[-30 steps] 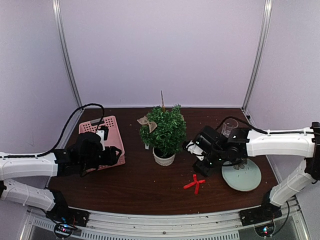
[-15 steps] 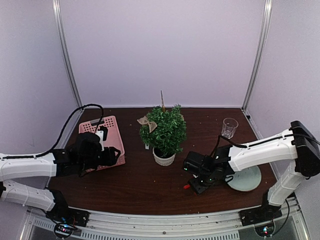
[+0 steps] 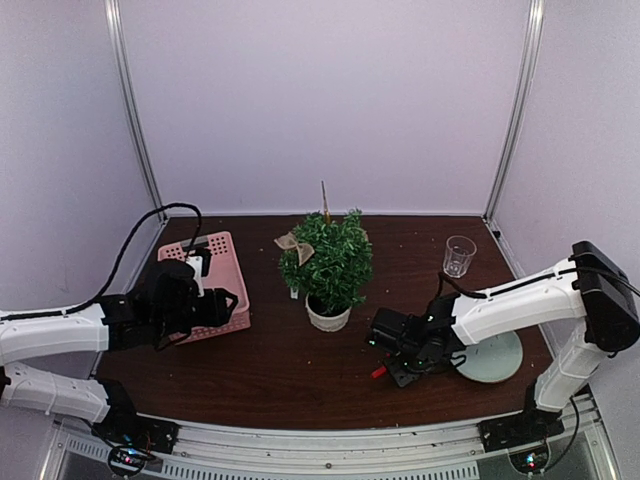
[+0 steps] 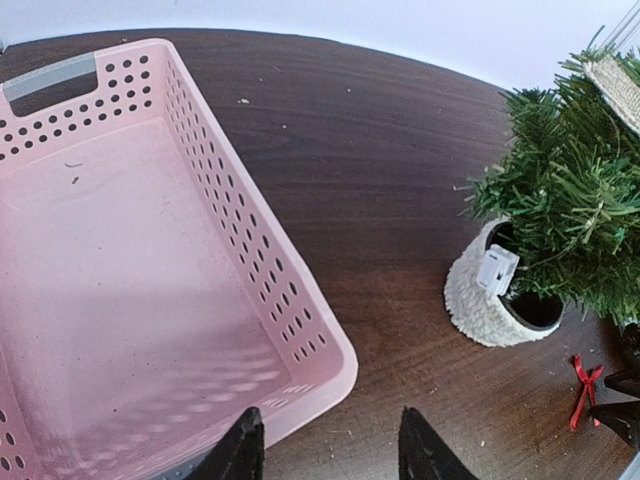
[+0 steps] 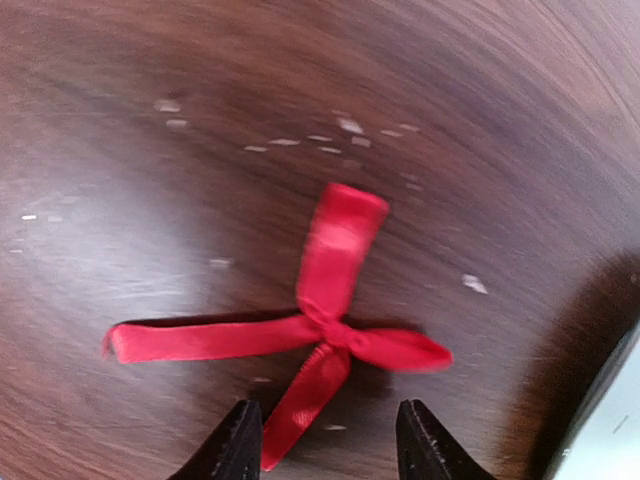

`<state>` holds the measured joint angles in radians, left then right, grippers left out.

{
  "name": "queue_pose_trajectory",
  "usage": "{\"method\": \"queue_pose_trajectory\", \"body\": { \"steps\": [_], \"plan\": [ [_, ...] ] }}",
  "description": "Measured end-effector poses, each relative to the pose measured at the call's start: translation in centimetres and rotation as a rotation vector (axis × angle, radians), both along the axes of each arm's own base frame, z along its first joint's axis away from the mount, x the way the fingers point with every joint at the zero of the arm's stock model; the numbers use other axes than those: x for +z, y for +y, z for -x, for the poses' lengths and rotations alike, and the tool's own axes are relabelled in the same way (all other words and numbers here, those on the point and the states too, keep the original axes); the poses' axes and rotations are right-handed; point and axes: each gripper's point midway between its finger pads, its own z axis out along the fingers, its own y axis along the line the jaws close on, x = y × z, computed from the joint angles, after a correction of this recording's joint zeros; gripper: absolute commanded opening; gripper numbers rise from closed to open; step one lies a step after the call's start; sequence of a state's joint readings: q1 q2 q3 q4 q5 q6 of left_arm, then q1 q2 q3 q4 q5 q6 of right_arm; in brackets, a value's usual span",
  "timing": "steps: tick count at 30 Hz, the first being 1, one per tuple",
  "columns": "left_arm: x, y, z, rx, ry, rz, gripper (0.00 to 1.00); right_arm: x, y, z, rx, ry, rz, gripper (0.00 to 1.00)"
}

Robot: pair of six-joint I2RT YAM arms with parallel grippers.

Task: Decorate the small christmas tree

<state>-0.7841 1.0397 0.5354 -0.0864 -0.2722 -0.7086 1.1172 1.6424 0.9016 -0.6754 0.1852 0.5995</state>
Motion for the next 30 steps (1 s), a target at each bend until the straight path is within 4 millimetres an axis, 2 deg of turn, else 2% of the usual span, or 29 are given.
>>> {"method": "queue_pose_trajectory", "body": {
  "steps": [7,11,14,16,22,25,30],
  "plan": [
    [0.3,0.6,-0.4,0.017,-0.005,0.011,0.45,0.2,-3.0,-1.4,-0.042,0.006,0.039,0.44],
    [0.3,0.7,-0.6,0.02,-0.001,0.016,0.45,0.2,-5.1,-2.4,-0.072,0.022,0.07,0.4],
    [0.3,0.9,-0.7,0.023,0.001,0.018,0.45,0.5,-5.7,-3.1,-0.074,0.028,0.06,0.38],
    [0.3,0.9,-0.8,0.024,0.002,0.02,0.45,1.1,-5.1,-3.0,-0.05,0.031,0.02,0.37],
    [0.0,1.0,-1.0,0.02,0.012,0.021,0.45,3.3,-1.7,-2.8,0.055,0.03,-0.168,0.32],
    [-0.2,1.0,-1.0,0.02,0.017,0.019,0.45,2.9,-1.0,-2.7,0.071,0.054,-0.18,0.29],
    [-0.3,1.0,-1.0,0.016,0.02,0.02,0.45,0.9,-0.8,-2.8,0.062,0.099,-0.129,0.21]
  ]
}}
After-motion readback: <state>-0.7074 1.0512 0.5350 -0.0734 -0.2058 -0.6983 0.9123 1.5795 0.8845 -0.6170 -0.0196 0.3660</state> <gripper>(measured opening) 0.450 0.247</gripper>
